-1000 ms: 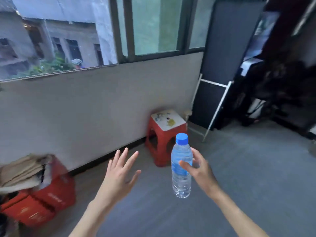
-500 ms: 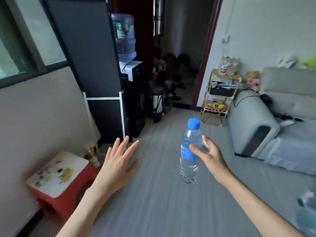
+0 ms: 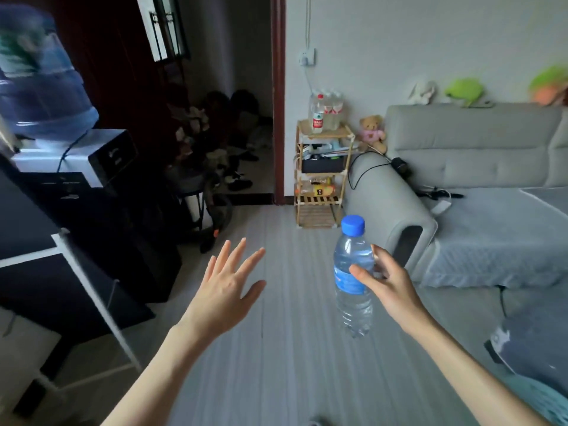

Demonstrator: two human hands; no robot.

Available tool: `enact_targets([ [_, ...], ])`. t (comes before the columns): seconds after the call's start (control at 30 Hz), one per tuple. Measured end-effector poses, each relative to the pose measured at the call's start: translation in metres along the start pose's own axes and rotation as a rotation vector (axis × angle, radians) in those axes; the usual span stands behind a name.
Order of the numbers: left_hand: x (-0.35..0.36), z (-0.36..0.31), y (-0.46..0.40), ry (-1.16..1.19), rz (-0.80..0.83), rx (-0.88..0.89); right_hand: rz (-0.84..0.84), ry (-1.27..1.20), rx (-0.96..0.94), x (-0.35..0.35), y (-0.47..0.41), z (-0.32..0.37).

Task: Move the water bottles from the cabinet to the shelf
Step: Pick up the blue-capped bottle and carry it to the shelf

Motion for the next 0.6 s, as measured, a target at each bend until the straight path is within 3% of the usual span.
enact_targets([
  [0.3,0.093,-0.004,-0.216,0.053,0.011,-0.025,-0.063,0.029,-0.016,-0.007,-0.244,-0.009],
  [0.6,0.197,0.057,-0.417,0.052,0.025,-0.058,-0.084,0.028,0.016,0.036,-0.463,-0.061],
])
Point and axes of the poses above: each hand's wrist, its own y-axis away from the middle knuckle, its own x-axis out of the palm, z = x × y, the point moved 9 cm from there along -y, towards the middle knuckle, and after that the axes turned 13 degrees about -z, right-handed, at the moved point
